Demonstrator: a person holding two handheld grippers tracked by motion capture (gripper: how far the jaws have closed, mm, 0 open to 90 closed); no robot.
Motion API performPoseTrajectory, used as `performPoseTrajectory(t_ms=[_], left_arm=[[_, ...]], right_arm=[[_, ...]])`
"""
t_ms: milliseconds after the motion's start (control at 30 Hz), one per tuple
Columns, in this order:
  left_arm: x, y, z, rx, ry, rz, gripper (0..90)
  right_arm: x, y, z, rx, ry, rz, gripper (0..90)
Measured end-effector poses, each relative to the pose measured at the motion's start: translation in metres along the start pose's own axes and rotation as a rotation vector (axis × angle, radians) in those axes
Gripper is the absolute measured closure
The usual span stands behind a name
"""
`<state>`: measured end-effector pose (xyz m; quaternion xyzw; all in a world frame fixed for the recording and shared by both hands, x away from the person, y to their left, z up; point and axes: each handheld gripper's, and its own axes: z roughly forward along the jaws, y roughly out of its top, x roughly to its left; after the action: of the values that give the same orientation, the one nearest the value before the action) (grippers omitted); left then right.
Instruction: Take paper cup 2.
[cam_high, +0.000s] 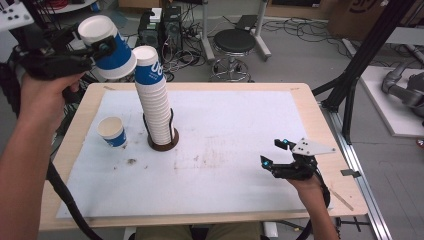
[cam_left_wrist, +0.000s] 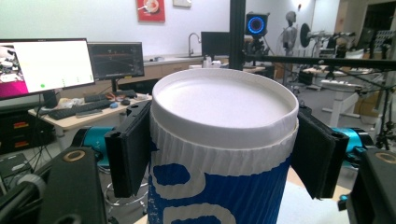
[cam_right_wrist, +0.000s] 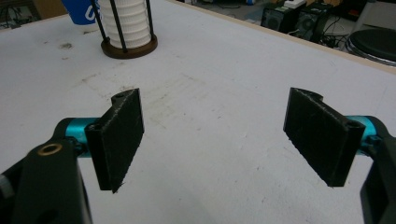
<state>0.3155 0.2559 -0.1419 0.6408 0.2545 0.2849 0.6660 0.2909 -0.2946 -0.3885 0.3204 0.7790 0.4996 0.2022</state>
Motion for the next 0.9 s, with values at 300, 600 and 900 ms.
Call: performPoseTrajectory(t_ms=[300,600,900], left_arm=[[-0.009,-0.042,-0.022,0.031,-0.032,-0.01,28.9],[-0.03,-0.093,-0.025,0.049,-0.098,0.006,28.9],[-0.052,-0.146,-0.01,0.104,-0.16,-0.017,28.9]], right_arm=[[0.002,0.0,0.004,0.009,0.005,0.002,20.7],[0.004,-0.001,0.009,0.02,0.016,-0.002,20.6],[0.007,0.0,0.012,0.014,0.028,-0.001,20.6]])
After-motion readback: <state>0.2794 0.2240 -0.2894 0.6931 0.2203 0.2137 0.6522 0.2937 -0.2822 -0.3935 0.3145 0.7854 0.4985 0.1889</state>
